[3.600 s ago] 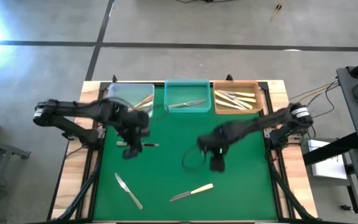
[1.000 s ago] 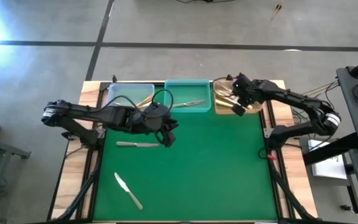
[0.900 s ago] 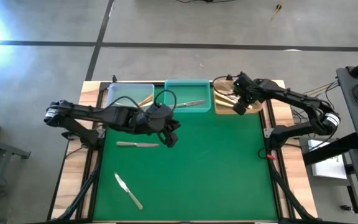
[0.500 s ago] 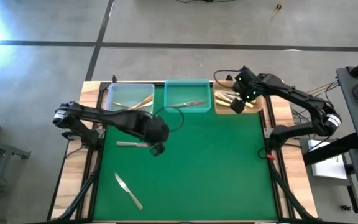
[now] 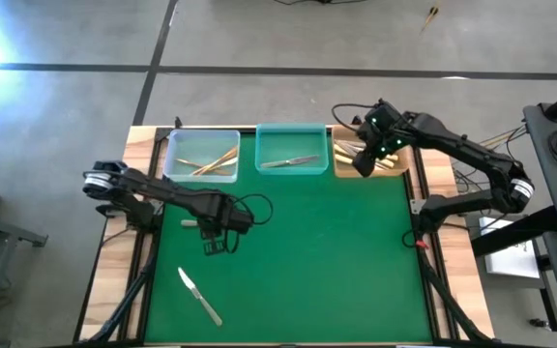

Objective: Sort silverware by color (type)
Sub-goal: Put the top green table knife into the blue transparent bin

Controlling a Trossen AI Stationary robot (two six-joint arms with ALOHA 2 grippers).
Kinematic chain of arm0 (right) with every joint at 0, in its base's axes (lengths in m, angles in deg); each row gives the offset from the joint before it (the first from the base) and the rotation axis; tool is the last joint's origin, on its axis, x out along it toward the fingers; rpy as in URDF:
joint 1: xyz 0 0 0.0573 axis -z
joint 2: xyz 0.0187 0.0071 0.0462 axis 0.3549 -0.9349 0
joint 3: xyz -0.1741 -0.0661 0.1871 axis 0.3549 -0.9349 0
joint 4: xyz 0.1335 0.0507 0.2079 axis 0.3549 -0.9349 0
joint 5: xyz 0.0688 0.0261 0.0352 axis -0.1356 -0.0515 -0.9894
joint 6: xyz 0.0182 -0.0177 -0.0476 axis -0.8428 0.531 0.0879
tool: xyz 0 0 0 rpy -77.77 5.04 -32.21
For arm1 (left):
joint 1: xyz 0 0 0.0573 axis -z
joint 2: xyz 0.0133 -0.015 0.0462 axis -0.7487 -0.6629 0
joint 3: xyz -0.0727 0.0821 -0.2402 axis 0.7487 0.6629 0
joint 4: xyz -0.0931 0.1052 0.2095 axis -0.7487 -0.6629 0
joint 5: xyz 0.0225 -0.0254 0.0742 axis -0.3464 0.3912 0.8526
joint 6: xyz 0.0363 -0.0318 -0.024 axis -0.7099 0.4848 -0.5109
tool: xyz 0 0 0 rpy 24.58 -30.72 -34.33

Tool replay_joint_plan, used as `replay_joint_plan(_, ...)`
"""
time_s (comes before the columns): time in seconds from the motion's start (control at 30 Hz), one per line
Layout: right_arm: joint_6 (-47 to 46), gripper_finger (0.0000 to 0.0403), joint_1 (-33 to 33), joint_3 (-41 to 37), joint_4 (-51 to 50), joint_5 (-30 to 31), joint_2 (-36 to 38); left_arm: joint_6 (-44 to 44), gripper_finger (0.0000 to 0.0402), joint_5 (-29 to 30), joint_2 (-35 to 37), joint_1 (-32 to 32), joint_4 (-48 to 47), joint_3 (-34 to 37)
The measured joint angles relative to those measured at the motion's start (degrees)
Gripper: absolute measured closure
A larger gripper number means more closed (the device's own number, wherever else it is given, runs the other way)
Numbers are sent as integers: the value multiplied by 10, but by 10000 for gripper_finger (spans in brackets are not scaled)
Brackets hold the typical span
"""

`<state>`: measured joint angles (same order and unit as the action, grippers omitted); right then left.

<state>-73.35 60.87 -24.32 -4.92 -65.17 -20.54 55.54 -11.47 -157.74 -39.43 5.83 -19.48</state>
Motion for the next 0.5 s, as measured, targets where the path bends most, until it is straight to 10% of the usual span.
replay_joint_plan(0.5, -102, 188, -73, -1, 25, 5, 0, 6, 348, 5, 121, -60, 153, 209)
